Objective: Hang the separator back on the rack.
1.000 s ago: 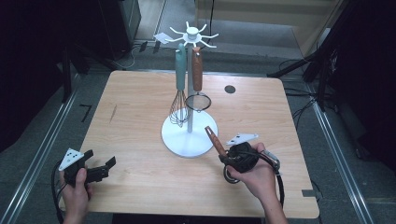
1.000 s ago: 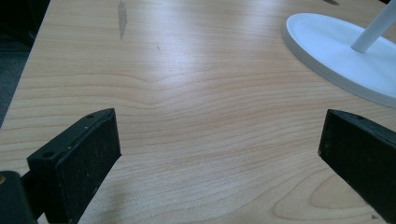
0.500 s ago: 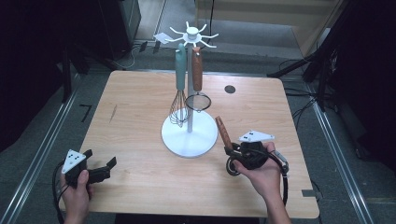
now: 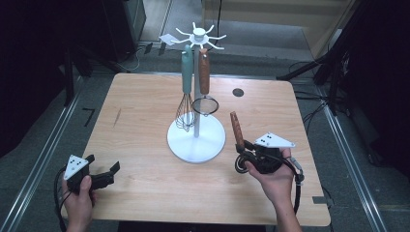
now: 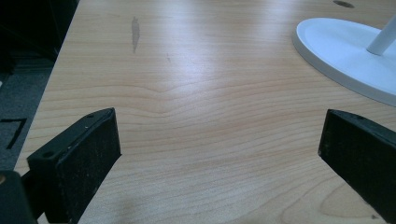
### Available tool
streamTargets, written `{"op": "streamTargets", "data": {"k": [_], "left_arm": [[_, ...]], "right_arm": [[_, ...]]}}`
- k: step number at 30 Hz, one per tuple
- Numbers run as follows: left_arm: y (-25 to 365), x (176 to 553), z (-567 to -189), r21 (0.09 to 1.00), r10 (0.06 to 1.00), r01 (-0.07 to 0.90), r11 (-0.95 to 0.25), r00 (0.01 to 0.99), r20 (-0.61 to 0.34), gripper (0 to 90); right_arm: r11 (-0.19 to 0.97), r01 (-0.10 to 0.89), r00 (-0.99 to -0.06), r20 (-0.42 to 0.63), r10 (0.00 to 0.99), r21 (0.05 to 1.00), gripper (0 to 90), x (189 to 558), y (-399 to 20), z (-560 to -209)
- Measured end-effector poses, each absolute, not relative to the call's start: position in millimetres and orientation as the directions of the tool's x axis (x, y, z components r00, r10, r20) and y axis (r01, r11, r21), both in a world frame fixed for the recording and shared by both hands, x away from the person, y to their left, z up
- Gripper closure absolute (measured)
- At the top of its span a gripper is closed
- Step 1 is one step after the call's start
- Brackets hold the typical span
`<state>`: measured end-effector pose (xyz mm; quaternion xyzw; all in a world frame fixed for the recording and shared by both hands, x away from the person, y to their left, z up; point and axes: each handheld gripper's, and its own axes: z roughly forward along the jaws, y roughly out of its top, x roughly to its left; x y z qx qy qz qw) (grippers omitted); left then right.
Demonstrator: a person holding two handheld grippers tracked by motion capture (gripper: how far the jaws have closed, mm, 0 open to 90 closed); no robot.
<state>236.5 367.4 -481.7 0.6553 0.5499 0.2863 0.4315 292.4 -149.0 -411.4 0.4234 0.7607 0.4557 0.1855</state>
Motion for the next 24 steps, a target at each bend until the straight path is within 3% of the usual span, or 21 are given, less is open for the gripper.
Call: {"op": "streamTargets", "data": {"k": [24], "left_arm": [[371,235,-482,0.889,0.961,0.458,-0.004,0.248,-0.124,0.0]], "right_arm": [[0.155,0.338,-0.578,0.074,0.813,0.928,70.9,293,-163,-393]]}}
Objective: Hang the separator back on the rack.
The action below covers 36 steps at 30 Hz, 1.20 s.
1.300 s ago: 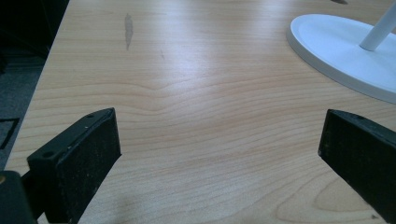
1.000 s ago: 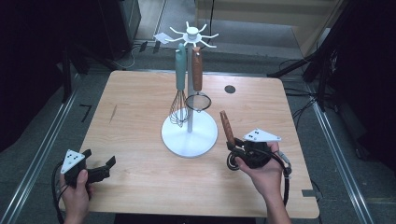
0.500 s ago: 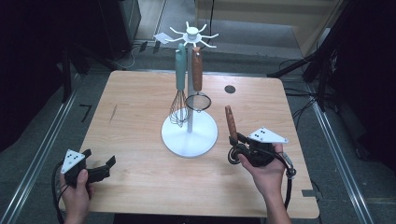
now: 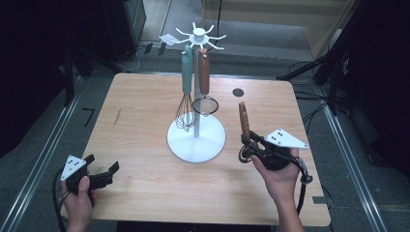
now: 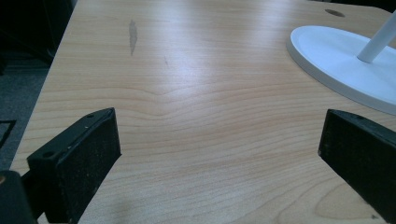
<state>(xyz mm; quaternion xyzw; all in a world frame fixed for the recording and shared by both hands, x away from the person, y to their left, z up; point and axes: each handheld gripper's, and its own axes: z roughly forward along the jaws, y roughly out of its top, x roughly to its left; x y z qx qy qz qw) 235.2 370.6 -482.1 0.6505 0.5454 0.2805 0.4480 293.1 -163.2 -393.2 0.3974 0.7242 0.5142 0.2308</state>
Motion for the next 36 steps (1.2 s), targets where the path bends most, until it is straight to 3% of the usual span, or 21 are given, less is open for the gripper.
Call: {"op": "streamTargets", "data": {"k": [36], "left_arm": [[369,237,-482,0.882,0.958,0.471,-0.011,0.258,-0.126,0.0]], "right_arm": [[0.076,0.223,-0.634,0.085,0.768,0.972,70.9,310,-150,-344]]}}
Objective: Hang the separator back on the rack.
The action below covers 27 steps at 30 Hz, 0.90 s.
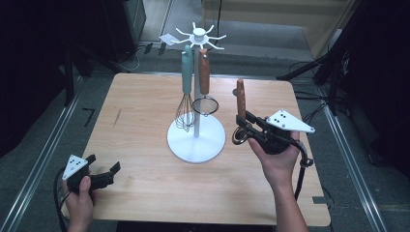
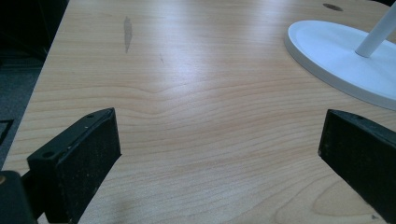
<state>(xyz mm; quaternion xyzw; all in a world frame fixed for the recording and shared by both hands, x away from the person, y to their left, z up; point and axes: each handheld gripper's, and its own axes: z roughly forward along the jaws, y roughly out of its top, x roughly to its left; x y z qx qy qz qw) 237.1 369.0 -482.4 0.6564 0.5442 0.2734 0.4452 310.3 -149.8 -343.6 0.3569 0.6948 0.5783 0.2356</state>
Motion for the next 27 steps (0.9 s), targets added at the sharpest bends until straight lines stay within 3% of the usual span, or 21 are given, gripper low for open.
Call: {"op": "streamTargets", "data": {"k": [27], "left_arm": [[370,237,-482,0.881,0.956,0.473,-0.009,0.262,-0.131,0.0]], "right_arm": [[0.067,0.161,-0.690,0.064,0.721,0.985,70.9,317,-127,-313]]}}
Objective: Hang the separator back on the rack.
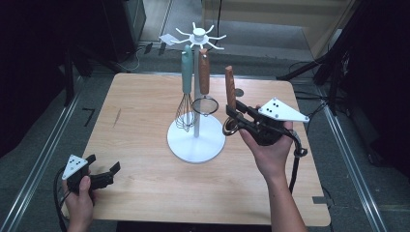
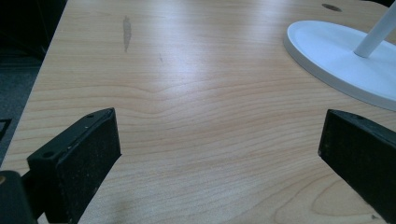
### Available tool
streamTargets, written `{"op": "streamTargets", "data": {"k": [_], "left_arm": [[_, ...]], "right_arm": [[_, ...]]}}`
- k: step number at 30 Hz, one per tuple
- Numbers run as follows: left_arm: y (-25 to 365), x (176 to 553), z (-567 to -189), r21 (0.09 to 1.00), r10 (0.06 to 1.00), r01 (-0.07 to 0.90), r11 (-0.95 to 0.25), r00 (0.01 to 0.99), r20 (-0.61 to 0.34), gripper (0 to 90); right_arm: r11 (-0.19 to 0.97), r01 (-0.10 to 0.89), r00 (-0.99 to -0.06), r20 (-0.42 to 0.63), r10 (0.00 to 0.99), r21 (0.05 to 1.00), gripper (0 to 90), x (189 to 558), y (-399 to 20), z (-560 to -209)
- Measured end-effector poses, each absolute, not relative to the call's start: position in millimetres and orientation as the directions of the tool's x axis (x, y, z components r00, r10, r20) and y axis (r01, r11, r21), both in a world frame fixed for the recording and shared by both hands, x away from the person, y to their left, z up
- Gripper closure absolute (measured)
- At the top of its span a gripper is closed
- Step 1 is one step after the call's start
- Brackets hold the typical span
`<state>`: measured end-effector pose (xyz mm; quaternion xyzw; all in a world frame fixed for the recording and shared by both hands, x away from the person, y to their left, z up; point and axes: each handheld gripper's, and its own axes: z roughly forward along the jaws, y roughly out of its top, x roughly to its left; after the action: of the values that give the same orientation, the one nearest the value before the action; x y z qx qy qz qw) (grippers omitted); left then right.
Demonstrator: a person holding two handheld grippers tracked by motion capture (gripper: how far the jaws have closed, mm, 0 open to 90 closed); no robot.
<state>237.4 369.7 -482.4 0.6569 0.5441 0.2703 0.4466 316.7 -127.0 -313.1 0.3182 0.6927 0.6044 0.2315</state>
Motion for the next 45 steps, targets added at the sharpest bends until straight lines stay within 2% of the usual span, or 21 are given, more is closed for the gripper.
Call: {"op": "streamTargets", "data": {"k": [29,45], "left_arm": [[370,238,-483,0.880,0.956,0.475,-0.008,0.262,-0.133,0.0],[370,238,-483,0.879,0.955,0.477,-0.004,0.261,-0.137,0.0]], "right_arm": [[0.010,0.151,-0.700,0.100,0.707,0.989,70.9,323,-121,-297],[0.013,0.123,-0.712,0.079,0.698,0.992,70.9,324,-112,-282]]}}
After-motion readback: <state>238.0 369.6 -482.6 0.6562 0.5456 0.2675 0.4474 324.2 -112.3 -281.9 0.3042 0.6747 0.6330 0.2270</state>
